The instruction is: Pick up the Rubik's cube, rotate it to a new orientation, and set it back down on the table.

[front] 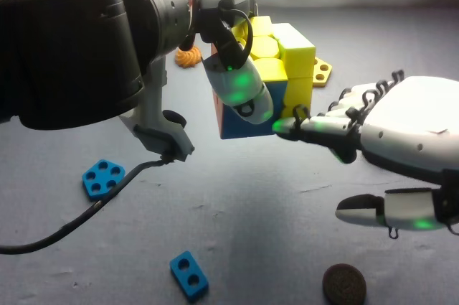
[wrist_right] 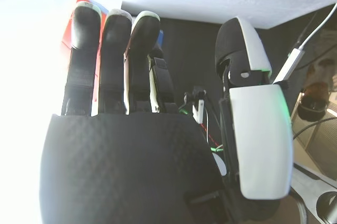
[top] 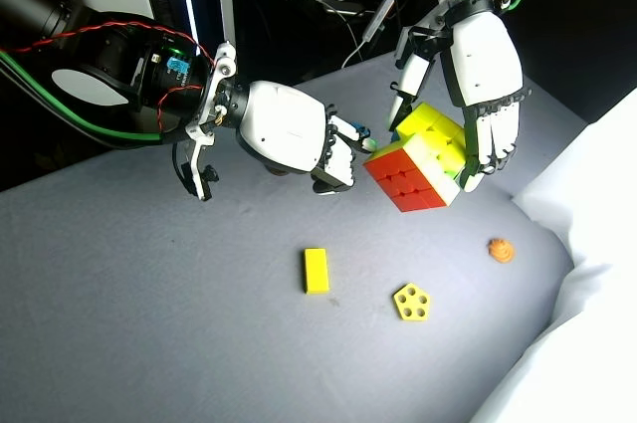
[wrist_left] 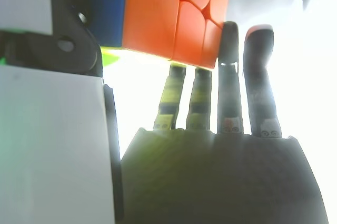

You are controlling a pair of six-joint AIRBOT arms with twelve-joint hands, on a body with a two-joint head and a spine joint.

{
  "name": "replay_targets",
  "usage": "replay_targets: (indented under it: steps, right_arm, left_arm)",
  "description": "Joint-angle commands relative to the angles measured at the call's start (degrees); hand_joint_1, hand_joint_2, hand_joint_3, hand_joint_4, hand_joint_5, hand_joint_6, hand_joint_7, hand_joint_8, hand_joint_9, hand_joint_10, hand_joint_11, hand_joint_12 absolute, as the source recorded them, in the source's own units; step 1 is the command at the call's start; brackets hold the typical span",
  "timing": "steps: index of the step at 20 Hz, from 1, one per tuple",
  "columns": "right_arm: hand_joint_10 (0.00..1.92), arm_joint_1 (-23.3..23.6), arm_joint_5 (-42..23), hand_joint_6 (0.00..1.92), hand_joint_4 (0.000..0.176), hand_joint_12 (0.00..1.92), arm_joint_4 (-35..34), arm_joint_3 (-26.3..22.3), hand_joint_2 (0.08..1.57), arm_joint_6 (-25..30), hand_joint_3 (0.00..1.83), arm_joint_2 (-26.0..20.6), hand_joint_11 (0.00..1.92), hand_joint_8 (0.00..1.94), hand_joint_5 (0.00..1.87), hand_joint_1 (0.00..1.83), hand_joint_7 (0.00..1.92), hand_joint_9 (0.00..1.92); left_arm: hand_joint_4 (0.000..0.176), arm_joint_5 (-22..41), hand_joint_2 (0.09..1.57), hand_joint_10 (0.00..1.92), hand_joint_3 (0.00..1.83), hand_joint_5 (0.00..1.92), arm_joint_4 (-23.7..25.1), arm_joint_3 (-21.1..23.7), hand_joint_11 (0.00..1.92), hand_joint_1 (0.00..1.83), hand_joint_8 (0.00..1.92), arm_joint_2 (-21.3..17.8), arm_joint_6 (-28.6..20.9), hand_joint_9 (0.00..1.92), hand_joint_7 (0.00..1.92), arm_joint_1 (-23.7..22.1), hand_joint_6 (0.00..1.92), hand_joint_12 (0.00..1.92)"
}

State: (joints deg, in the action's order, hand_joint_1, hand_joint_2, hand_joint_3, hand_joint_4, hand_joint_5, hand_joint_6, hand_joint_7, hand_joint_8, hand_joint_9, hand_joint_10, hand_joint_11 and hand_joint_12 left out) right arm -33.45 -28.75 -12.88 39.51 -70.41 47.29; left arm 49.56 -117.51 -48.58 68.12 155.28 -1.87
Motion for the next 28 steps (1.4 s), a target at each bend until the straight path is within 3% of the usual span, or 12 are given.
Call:
replay_targets:
  steps: [1,5,6,7,9,11,13,14,19,22,24,28]
  right_arm:
    - [1.92,0.9,-6.1,0.00,0.000,1.92,0.1,-0.3,1.16,0.0,0.00,-0.8,0.31,1.67,0.15,0.70,0.43,0.38]
    - [1.92,1.6,-6.0,0.01,0.000,1.92,1.7,-2.9,1.18,0.1,0.00,-3.6,0.29,1.71,0.15,0.68,0.41,0.37]
    - [1.92,1.7,-6.3,0.01,0.000,1.92,1.7,-2.8,1.18,-0.1,0.00,-3.6,0.30,1.68,0.15,0.68,0.44,0.38]
    - [1.92,1.7,-6.3,0.00,0.000,1.92,1.7,-2.5,1.17,-0.4,0.00,-3.6,0.30,1.67,0.15,0.68,0.45,0.39]
    - [1.92,1.5,-6.3,0.00,0.000,1.92,1.7,-1.8,1.17,-0.5,0.00,-3.5,0.30,1.67,0.15,0.69,0.44,0.39]
    - [1.92,1.1,-6.3,0.00,0.000,1.92,1.7,-1.2,1.17,-0.6,0.00,-3.2,0.30,1.68,0.15,0.69,0.44,0.39]
    - [1.92,0.7,-6.1,0.01,0.000,1.92,1.7,-0.5,1.18,-1.1,0.00,-2.6,0.29,1.70,0.15,0.68,0.44,0.38]
    - [1.92,0.6,-5.8,0.00,0.000,1.92,1.6,0.2,1.18,-1.4,0.00,-2.0,0.28,1.69,0.15,0.70,0.43,0.37]
    - [1.92,0.2,-5.4,0.01,0.000,1.92,0.7,2.0,1.17,-2.3,0.00,-0.5,0.28,1.71,0.17,0.70,0.41,0.38]
    - [1.92,-0.2,-5.3,0.01,0.000,1.92,0.0,2.7,1.17,-2.9,0.00,0.2,0.31,1.71,0.18,0.71,0.43,0.39]
    - [1.92,-0.5,-5.3,0.00,0.000,1.92,-0.1,3.1,1.17,-3.3,0.00,0.7,0.32,1.73,0.17,0.71,0.42,0.40]
    - [1.92,-0.5,-5.4,0.00,0.000,1.92,-0.7,3.5,1.17,-3.7,0.00,1.0,0.29,1.67,0.15,0.71,0.43,0.39]
  left_arm:
    - [0.000,-2.2,1.37,1.92,0.00,0.53,3.5,0.1,0.29,1.01,1.92,0.0,-0.4,0.18,0.12,-1.1,1.66,1.92]
    - [0.000,-2.2,1.36,1.92,0.00,0.53,3.5,0.0,0.31,1.02,1.92,0.0,-0.4,0.21,0.14,-1.1,1.66,1.92]
    - [0.000,-2.2,1.42,1.92,0.01,0.48,3.5,0.0,0.31,1.01,1.92,0.0,-0.4,0.22,0.37,-1.1,1.70,1.92]
    - [0.000,-2.2,1.39,1.92,0.00,0.51,3.5,0.0,0.32,1.01,1.92,0.0,-0.4,0.22,0.19,-1.1,1.69,1.92]
    - [0.000,-2.2,1.43,1.92,0.00,0.47,3.5,0.0,0.31,1.00,1.92,0.0,-0.4,0.22,0.38,-1.2,1.72,1.92]
    - [0.000,-2.2,1.39,1.92,0.00,0.50,3.5,-0.1,0.30,1.00,1.92,0.0,-0.4,0.20,0.18,-1.2,1.70,1.92]
    - [0.000,-2.2,1.43,1.92,0.00,0.48,3.5,-0.1,0.31,1.00,1.91,0.0,-0.4,0.21,0.41,-1.1,1.71,1.92]
    - [0.000,-2.2,1.39,1.92,0.00,0.51,3.5,-0.1,0.31,1.01,1.92,0.0,-0.4,0.20,0.19,-1.1,1.69,1.92]
    - [0.000,-2.2,1.43,1.92,0.00,0.48,3.5,-0.1,0.31,1.01,1.92,0.0,-0.4,0.22,0.43,-1.1,1.69,1.92]
    - [0.000,-2.2,1.38,1.92,0.00,0.51,3.5,-0.2,0.30,1.00,1.92,0.0,-0.4,0.19,0.14,-1.1,1.69,1.92]
    - [0.000,-2.2,1.42,1.92,0.00,0.49,3.5,-0.2,0.32,1.01,1.90,0.0,-0.4,0.23,0.43,-1.1,1.70,1.92]
    - [0.000,-2.2,1.43,1.92,0.00,0.49,3.5,-0.2,0.27,1.01,1.92,0.0,-0.4,0.20,0.41,-1.1,1.70,1.92]
